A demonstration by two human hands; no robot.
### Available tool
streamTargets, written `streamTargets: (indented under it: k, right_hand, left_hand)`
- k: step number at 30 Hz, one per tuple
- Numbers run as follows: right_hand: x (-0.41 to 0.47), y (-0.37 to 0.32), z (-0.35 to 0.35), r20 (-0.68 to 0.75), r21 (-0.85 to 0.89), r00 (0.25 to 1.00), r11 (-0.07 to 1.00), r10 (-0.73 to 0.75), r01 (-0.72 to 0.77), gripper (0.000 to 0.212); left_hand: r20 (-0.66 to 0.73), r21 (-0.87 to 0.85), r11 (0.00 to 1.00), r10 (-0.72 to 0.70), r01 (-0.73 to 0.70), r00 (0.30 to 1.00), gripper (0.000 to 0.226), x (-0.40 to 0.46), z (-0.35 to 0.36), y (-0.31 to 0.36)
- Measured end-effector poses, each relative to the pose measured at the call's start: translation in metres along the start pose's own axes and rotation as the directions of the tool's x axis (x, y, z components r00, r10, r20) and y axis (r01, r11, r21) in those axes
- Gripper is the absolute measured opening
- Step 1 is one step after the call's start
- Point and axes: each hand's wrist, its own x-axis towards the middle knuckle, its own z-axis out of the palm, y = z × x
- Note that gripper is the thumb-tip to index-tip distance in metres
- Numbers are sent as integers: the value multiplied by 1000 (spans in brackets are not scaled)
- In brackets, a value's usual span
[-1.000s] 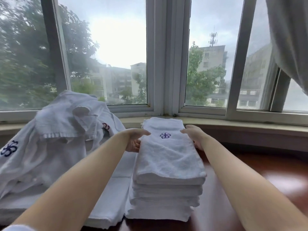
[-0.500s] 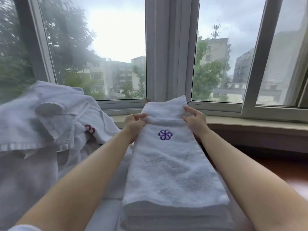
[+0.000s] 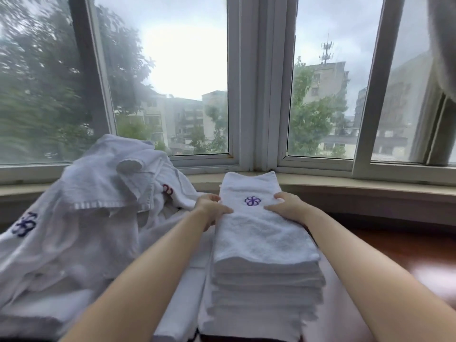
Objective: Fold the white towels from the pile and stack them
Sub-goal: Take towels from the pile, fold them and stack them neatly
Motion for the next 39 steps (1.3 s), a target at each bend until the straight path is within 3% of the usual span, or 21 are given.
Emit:
streamTargets:
  k: [3, 8, 11, 14, 17, 20, 23, 26, 30, 33, 36, 39]
  right_hand:
    - [-46, -19, 3, 29, -203, 999, 979, 14, -8, 71]
    - [-108, -43, 11, 5, -282, 1000, 959, -22, 23, 65]
    - [-136, -51, 27, -10, -388, 999, 921, -48, 40, 51]
    - [-160, -60, 44, -16, -373, 992, 921, -126, 111, 47]
    - [-179, -75, 62, -65, -234, 964, 943, -257, 236, 40]
    - [-192, -97, 90, -139, -155, 918, 924, -370, 349, 39]
    - [-194, -120, 127, -5, -157, 904, 893, -427, 421, 42]
    - [-187, -134, 160, 134, -202, 910, 888, -393, 413, 46]
    - [-167, -139, 190, 161, -224, 938, 914, -306, 337, 52]
    - [-148, -136, 204, 108, -238, 967, 938, -231, 250, 66]
    - [-127, -132, 212, 34, -217, 979, 955, -199, 202, 77]
    - [-107, -128, 222, 5, -214, 974, 951, -228, 223, 92]
  left_hand:
    - [41, -29, 998, -59, 60, 997, 60, -42, -9, -3]
    - [106, -17, 991, -129, 131, 986, 52, -105, -26, -11]
    - [133, -68, 988, -132, 142, 982, 53, -131, -36, -21]
    - [152, -48, 992, -106, 114, 983, 46, -150, -48, -32]
    - [30, 178, 984, -8, 3, 1000, 26, -160, -67, -52]
    - [-94, 432, 896, 152, -98, 984, 20, -156, -96, -75]
    - [-180, 531, 838, 256, -125, 950, 18, -150, -129, -96]
    - [-173, 678, 721, 345, -143, 923, 17, -141, -153, -112]
    - [22, 907, 364, 464, -213, 885, 40, -127, -171, -132]
    - [113, 947, 168, 621, -272, 776, 50, -120, -180, -143]
    - [169, 925, 144, 671, -350, 722, 59, -110, -187, -151]
    - [131, 868, 244, 728, -432, 673, 68, -101, -193, -160]
